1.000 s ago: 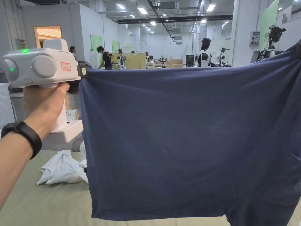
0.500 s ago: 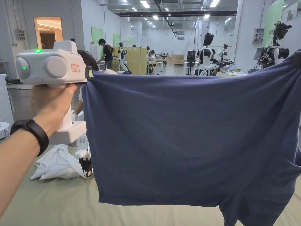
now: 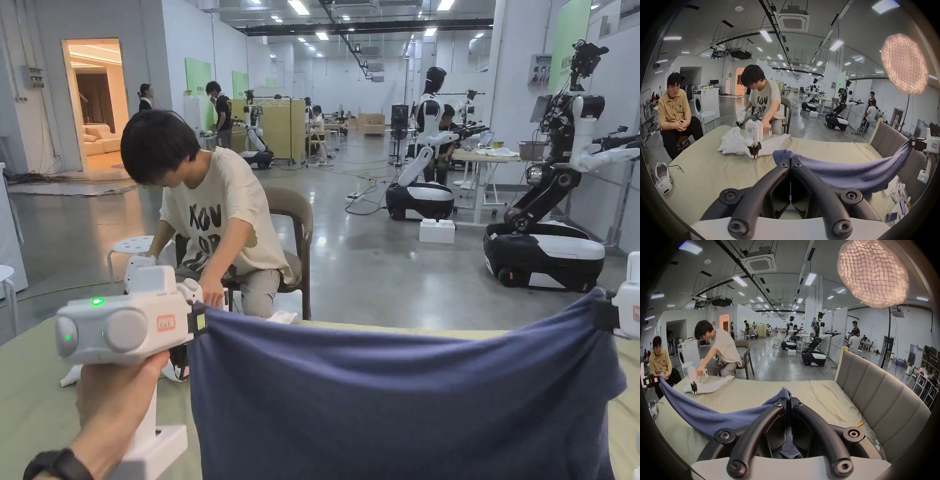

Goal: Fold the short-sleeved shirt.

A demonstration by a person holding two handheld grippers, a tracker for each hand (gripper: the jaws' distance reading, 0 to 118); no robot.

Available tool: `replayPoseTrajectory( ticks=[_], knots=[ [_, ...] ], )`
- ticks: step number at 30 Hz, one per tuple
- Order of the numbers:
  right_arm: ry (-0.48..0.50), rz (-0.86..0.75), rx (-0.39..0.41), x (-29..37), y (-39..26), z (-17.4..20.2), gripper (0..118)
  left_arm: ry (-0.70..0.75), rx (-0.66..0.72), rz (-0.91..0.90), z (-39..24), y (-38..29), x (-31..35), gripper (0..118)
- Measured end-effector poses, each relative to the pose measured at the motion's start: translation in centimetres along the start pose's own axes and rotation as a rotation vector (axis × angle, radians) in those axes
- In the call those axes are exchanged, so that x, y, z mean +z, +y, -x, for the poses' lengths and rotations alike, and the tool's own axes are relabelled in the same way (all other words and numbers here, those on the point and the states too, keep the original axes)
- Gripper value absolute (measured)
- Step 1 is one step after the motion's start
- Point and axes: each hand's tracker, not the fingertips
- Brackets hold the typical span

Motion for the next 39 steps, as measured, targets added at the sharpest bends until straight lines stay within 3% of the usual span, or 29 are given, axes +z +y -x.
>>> replayPoseTrajectory(
  ticks=[9,13,21,30,35,37,38,39],
  knots=[
    [0.103,0.007,-0.085,9.5,-11.3,-1.9,2,-0.083,-0.001,0.043,2.8,-11.2,8.5,0],
    [0.149,0.09,-0.084,14.6,-18.0,-2.6,2,-0.1,0.014,0.096,4.2,-17.1,13.6,0],
    [0.103,0.139,-0.166,24.1,-29.2,-3.0,2,-0.122,0.18,0.227,7.4,-26.9,20.6,0],
    [0.092,0.351,-0.197,27.5,-37.8,-2.2,2,-0.057,0.149,0.337,8.0,-33.0,24.7,0],
    [0.091,0.421,-0.159,27.2,-39.3,-1.4,2,-0.059,0.085,0.453,8.0,-34.6,24.4,0],
    [0.097,0.424,-0.156,27.0,-39.2,-1.5,17,-0.048,0.064,0.481,8.0,-35.0,24.3,6],
    [0.101,0.435,-0.159,27.1,-39.0,-1.6,38,-0.054,0.068,0.492,8.1,-35.1,24.1,18],
    [0.104,0.451,-0.165,26.9,-38.9,-1.8,64,-0.058,0.07,0.505,8.1,-35.3,23.9,43]
  ],
)
